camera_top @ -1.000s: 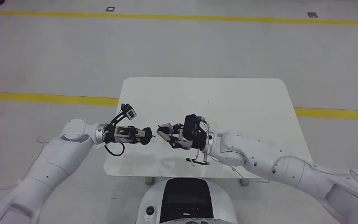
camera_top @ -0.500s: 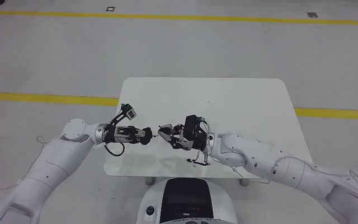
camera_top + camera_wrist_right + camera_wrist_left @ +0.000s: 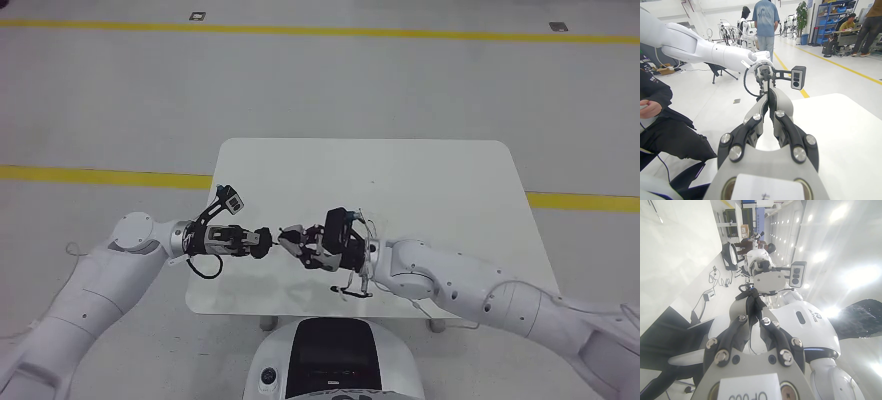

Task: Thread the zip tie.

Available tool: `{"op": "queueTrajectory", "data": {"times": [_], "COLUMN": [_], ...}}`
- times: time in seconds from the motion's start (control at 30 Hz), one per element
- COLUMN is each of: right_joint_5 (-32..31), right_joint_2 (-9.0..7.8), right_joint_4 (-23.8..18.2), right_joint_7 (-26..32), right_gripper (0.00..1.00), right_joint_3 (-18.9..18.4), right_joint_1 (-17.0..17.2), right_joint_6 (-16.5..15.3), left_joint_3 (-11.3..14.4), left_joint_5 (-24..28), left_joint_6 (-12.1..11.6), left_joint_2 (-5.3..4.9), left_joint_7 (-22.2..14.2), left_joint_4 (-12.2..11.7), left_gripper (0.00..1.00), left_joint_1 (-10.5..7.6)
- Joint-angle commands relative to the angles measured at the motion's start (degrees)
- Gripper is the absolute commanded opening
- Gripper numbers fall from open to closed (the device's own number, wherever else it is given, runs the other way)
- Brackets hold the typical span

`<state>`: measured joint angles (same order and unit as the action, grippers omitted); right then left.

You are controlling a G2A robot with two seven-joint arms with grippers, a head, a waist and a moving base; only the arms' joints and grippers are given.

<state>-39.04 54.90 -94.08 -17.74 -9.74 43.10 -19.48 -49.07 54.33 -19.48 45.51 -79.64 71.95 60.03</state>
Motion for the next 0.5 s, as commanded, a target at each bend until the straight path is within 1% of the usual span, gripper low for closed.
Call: {"op": "queueTrajectory", "data": {"times": [0.0, 0.17, 0.4, 0.47], "right_joint_5": [0.1, 0.2, -0.8, -0.9], "right_joint_2": [0.15, 0.5, 0.85, 0.88], "right_joint_4": [0.0, 0.2, 0.5, 0.7], "right_joint_7": [0.5, 0.5, -2.8, -3.0], "right_gripper": [0.0, 0.0, 0.0, 0.0], "right_joint_3": [0.0, 0.0, 0.0, 0.0], "right_joint_1": [0.1, 0.3, 0.3, 0.4], "right_joint_6": [0.0, 0.0, 0.0, 0.0], "left_joint_3": [0.0, 0.0, 0.0, 0.0], "left_joint_5": [0.0, 0.0, 0.0, 0.0], "left_joint_6": [0.0, 0.0, 0.0, 0.0], "left_joint_2": [0.0, 0.0, 0.0, 0.0], "left_joint_7": [0.0, 0.0, 0.0, 0.0], "left_joint_4": [0.0, 0.0, 0.0, 0.0], "left_gripper": [0.0, 0.0, 0.0, 0.0], "left_joint_1": [0.0, 0.0, 0.0, 0.0]}}
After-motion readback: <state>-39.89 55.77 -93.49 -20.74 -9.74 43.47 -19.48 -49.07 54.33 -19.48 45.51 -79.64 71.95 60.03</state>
